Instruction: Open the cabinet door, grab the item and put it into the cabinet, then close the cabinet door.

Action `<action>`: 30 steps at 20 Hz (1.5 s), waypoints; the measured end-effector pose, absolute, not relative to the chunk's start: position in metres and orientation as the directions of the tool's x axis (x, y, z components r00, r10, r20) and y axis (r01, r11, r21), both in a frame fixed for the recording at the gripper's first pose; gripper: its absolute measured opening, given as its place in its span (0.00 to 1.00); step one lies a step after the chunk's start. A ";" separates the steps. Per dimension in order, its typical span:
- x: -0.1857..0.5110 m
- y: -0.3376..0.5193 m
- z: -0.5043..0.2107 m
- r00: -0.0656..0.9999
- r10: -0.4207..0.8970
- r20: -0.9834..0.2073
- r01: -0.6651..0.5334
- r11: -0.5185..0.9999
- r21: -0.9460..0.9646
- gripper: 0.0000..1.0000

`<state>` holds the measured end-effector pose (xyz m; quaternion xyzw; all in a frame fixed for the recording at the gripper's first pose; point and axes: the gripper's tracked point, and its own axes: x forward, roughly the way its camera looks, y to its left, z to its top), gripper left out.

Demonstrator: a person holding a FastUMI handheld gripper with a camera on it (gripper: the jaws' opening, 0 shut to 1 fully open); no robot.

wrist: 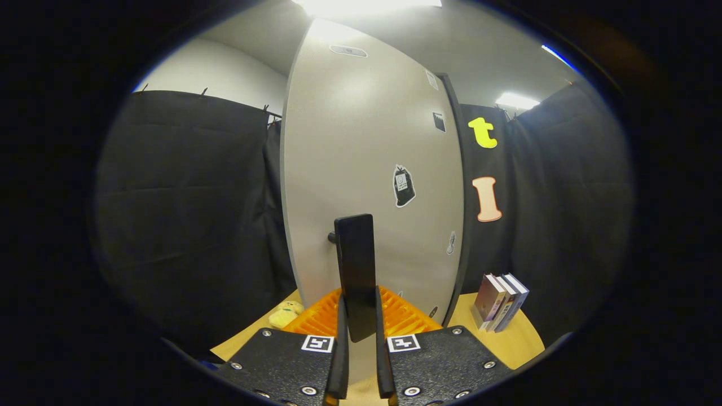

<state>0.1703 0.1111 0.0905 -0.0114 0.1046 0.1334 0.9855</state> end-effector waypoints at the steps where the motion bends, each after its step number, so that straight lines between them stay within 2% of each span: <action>1: 0.168 0.108 0.091 0.944 0.254 -0.209 -0.260 0.966 -0.002 0.20; 8: 0.159 0.081 0.092 0.957 0.201 -0.209 -0.214 0.976 -0.040 0.18; 15: 0.155 0.040 0.088 0.972 0.095 -0.215 -0.125 0.983 -0.133 0.16; 21: 0.154 0.015 0.089 0.980 -0.005 -0.200 -0.013 0.996 -0.090 0.16; 26: 0.150 -0.020 0.090 0.978 -0.097 -0.186 0.081 0.993 -0.091 0.08; 30: 0.145 -0.043 0.097 0.975 -0.162 -0.152 0.149 0.985 -0.090 0.08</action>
